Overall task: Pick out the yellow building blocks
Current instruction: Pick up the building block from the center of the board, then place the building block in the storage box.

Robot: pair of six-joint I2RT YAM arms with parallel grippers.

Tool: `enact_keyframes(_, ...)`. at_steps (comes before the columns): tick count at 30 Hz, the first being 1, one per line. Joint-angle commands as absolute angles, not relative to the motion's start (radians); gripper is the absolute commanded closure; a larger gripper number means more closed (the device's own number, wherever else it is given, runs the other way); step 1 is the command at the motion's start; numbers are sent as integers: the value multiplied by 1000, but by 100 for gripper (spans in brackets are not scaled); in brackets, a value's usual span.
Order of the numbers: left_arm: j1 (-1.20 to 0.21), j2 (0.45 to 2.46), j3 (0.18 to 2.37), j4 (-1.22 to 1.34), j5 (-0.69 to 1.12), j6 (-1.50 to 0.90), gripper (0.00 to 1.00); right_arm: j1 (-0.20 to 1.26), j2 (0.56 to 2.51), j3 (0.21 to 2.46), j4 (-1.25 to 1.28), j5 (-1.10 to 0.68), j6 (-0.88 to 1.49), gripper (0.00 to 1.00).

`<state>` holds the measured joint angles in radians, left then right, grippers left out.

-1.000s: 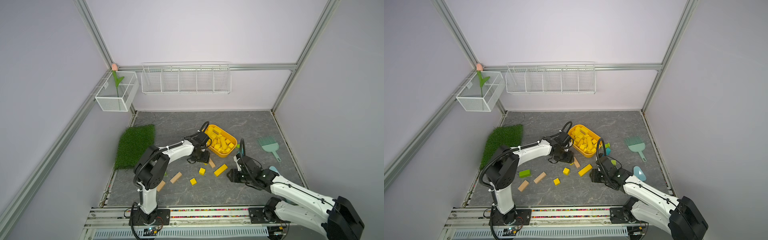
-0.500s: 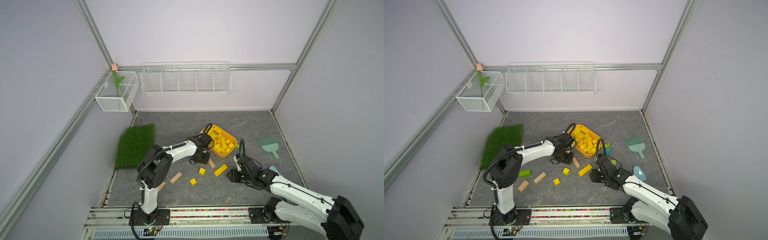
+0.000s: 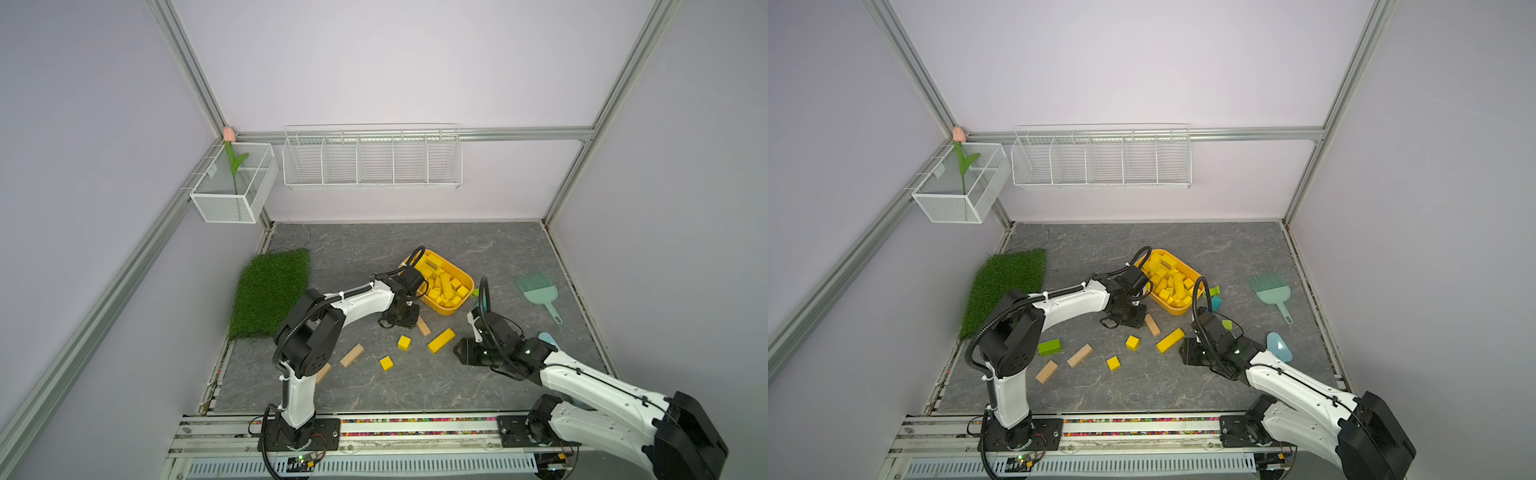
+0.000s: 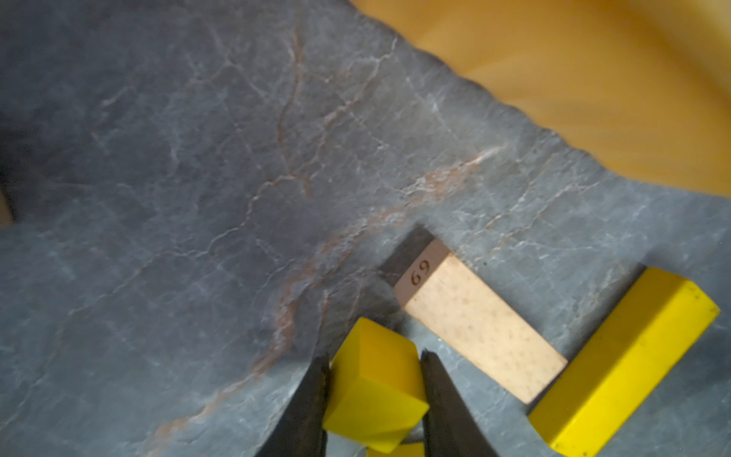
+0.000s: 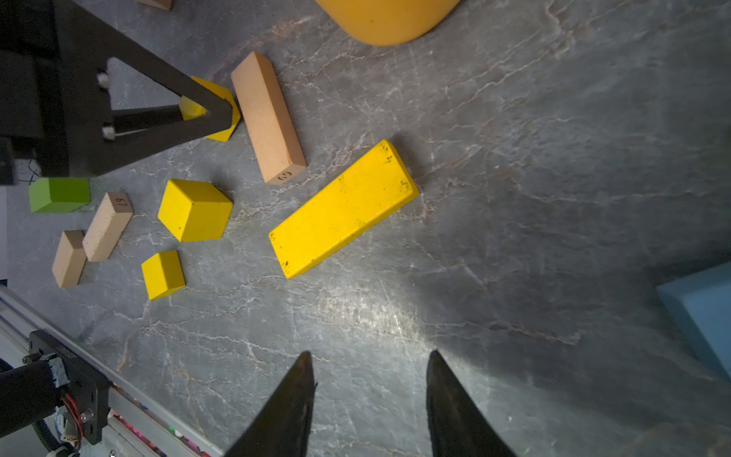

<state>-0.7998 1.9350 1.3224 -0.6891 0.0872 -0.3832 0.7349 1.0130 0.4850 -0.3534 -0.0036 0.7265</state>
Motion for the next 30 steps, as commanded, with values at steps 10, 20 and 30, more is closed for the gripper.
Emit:
enact_keyframes(10, -801, 1902, 1515, -861, 30, -314, 65, 741, 994, 490, -358, 18, 743, 52)
enact_keyframes(20, -783, 2058, 1922, -1099, -24, -231, 64, 739, 904, 457, -374, 44, 762, 51)
enact_keyframes(30, -712, 2303, 2258, -1231, -26, -179, 64, 737, 862, 435, -374, 52, 763, 50)
